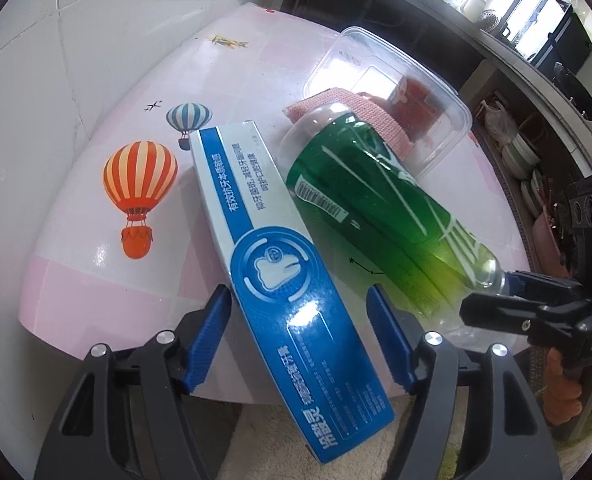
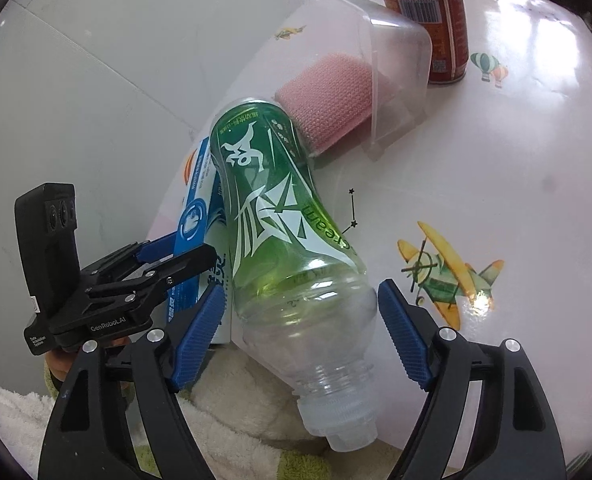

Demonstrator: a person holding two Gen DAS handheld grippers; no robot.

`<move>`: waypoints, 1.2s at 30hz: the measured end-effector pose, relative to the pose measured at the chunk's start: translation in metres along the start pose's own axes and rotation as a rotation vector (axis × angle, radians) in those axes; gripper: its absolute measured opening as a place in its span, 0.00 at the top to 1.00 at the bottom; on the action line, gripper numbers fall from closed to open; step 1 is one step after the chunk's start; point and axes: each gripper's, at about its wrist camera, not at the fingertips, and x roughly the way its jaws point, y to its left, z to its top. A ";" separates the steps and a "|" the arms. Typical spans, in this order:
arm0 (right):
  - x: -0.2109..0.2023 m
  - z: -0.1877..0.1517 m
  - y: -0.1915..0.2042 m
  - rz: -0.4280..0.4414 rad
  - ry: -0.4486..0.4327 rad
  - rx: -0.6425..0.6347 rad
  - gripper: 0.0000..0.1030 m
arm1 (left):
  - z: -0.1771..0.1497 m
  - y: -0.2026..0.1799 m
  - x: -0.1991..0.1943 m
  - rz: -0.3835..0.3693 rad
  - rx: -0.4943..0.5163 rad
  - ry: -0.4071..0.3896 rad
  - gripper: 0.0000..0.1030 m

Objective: Collect trash
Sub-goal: 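Grasp the green bottle with the right tool while the left tool grasps the blue toothpaste box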

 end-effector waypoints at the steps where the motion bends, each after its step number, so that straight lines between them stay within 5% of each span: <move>1: 0.004 0.001 0.000 0.011 0.002 0.014 0.33 | 0.001 0.000 0.002 0.011 0.002 -0.002 0.34; 9: 0.009 -0.011 -0.002 -0.006 0.006 0.060 0.33 | -0.006 0.015 -0.008 0.019 0.046 0.023 0.35; 31: 0.063 0.018 0.056 -0.164 0.005 -0.106 0.28 | 0.020 0.026 0.012 0.097 0.039 0.026 0.35; 36: 0.077 0.023 0.059 -0.145 0.025 -0.097 0.28 | 0.022 0.029 0.011 0.099 0.025 0.017 0.43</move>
